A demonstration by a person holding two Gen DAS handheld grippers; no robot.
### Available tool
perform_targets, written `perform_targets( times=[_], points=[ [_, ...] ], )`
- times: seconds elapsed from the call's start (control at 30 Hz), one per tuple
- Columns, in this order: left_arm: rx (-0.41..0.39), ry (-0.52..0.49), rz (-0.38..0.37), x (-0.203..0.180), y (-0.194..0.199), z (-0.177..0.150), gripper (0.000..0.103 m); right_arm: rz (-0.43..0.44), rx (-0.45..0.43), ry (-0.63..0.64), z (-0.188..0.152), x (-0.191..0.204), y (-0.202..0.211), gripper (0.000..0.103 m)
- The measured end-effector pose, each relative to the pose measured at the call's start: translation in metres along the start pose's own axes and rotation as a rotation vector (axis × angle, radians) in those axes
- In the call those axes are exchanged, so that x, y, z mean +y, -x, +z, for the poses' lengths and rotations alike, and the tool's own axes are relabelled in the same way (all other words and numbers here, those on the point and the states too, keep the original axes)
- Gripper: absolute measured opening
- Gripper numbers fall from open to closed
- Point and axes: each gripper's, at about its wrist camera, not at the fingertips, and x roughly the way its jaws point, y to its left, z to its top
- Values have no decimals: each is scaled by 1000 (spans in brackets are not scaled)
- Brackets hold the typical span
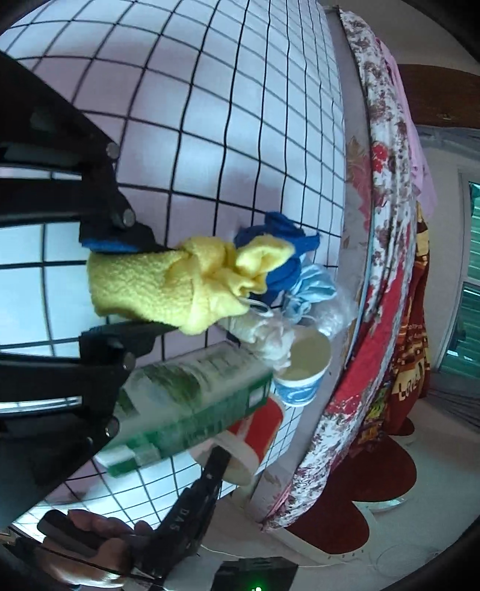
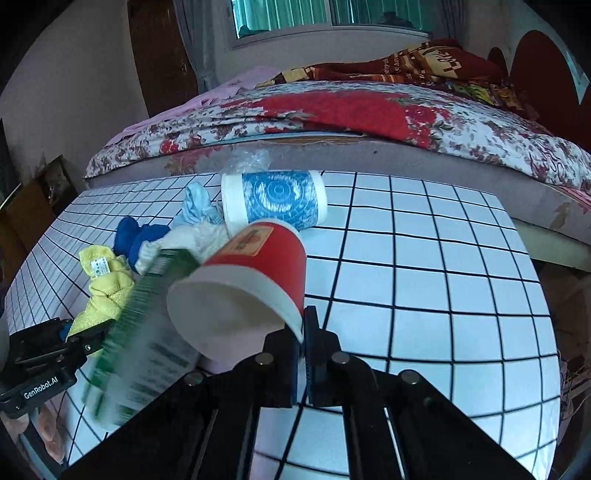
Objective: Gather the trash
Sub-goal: 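Grasp the yellow cloth with the left tool while the right tool grasps the red paper cup, then carry the yellow cloth and red cup over the black bin and release both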
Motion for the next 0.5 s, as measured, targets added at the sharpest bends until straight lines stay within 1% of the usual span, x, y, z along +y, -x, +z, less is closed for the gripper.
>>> perform_targets(
  times=[0.17, 0.33, 0.4, 0.5],
  points=[
    [-48, -29, 47, -5, 29, -11, 29, -10, -39, -13, -14, -5, 33, 3],
    [-81, -14, 71, -7, 57, -22, 29, -10, -73, -45, -30, -12, 69, 3],
    [-93, -21, 98, -13, 71, -31, 29, -13, -93, -63, -38, -15, 89, 3],
    [-104, -30, 107, -23, 90, -43, 29, -10, -113, -85, -48, -19, 113, 3]
  ],
)
